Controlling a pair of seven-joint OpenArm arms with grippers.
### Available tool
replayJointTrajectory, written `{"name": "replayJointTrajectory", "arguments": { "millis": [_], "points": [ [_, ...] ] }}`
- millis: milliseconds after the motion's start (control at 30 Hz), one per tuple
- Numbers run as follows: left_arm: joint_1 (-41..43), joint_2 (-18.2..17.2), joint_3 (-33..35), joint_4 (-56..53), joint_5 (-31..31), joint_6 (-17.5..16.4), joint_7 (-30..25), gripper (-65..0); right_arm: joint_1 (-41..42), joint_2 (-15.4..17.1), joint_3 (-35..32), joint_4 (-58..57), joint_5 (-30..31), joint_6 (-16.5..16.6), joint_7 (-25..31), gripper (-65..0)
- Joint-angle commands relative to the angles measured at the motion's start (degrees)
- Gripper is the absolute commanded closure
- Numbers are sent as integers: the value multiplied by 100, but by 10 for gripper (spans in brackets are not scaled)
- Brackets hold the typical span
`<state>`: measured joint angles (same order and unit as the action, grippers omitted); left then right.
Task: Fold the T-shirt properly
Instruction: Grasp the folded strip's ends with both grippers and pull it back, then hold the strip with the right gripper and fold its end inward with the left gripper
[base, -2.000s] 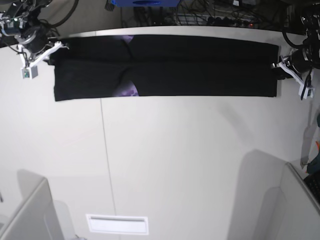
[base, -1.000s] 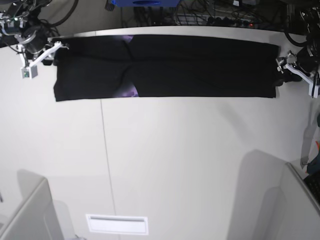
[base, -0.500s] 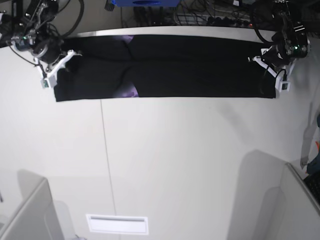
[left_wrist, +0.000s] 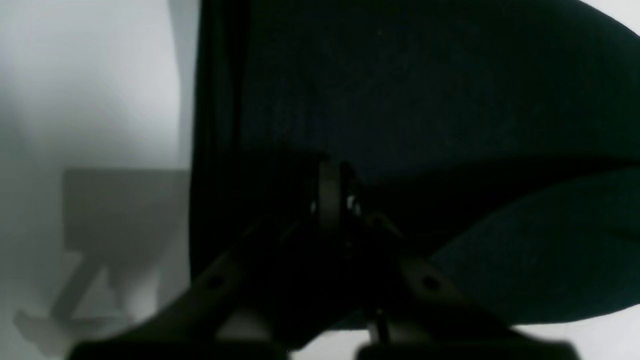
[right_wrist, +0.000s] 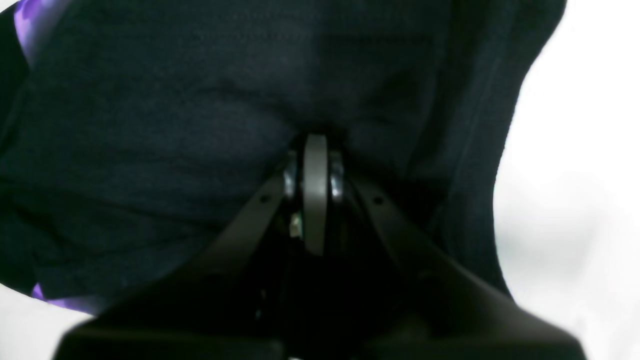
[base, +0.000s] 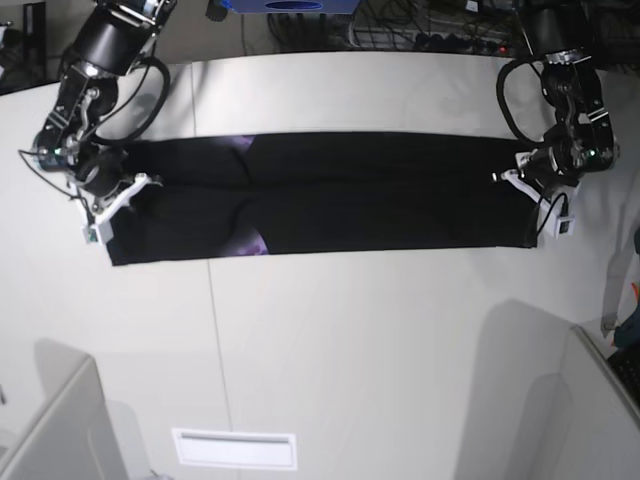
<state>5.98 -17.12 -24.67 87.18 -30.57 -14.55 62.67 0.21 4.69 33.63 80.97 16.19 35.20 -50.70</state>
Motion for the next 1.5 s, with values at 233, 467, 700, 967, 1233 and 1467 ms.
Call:
{"name": "replayJointTrajectory", "arguments": {
  "millis": [233,467,700,967,1233,1467],
  "points": [
    [-242,-85,-685,808,-7,26,269,0,80,-78,26,945,-172,-43,-464,0],
    [303,-156,-1617,1344,-1581,8,278,0,-25,-315,26,2413,-172,-34,-895,0],
    [620,-279,-2127,693,-2627,-27,251,-586,-148,-385,18,2958,381,-34,-1220,0],
    [426,-288,-1872,-71,-2618,-809,242,-650,-175,-420,18,2958,452,-34,-1229,0],
    [145,-279,-1221,-581,-1836,-818,225,-650,-280,-420,18,2967,461,-34,-1229,0],
    [-57,-270,-729,-977,-1827,-818,225,-574,-333,-420,18,2967,461,-34,-1229,0]
  ]
}}
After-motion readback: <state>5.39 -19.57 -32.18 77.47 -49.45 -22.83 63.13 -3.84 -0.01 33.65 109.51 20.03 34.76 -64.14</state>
